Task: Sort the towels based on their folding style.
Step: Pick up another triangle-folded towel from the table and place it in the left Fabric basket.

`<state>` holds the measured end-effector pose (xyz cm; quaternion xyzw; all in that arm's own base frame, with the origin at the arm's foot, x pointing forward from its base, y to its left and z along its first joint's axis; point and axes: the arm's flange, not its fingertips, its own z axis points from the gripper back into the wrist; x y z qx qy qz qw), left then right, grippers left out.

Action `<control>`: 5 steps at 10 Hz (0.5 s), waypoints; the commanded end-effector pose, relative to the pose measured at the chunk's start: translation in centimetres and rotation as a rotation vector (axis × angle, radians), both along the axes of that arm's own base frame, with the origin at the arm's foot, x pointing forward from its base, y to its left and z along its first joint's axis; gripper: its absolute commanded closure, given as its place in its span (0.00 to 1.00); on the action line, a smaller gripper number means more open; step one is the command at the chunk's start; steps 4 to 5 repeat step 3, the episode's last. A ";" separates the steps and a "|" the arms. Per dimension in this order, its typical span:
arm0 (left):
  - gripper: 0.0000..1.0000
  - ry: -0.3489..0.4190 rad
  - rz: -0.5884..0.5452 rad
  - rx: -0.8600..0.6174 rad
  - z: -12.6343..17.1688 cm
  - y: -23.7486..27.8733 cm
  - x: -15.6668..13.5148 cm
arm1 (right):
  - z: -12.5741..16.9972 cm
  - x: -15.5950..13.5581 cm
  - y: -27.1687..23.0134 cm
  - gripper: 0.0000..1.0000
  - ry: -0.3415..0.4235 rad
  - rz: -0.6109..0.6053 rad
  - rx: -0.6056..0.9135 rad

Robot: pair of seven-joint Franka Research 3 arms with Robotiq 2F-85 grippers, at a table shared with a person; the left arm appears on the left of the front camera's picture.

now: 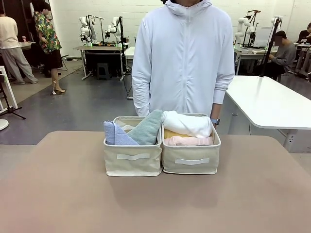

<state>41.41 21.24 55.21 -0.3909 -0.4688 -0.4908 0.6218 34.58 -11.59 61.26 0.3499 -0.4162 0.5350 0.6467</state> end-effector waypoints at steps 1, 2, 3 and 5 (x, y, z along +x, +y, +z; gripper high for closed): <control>0.00 -0.014 0.001 -0.006 0.1 0.1 -0.1 | 0.2 0.3 -0.1 0.00 -0.018 0.014 0.023; 0.00 -0.014 0.001 -0.006 0.1 0.1 -0.1 | 0.2 0.3 -0.1 0.00 -0.018 0.014 0.023; 0.00 -0.014 0.001 -0.006 0.1 0.1 -0.1 | 0.2 0.3 -0.1 0.00 -0.018 0.014 0.023; 0.00 -0.014 0.001 -0.006 0.1 0.1 -0.1 | 0.2 0.3 -0.1 0.00 -0.018 0.014 0.023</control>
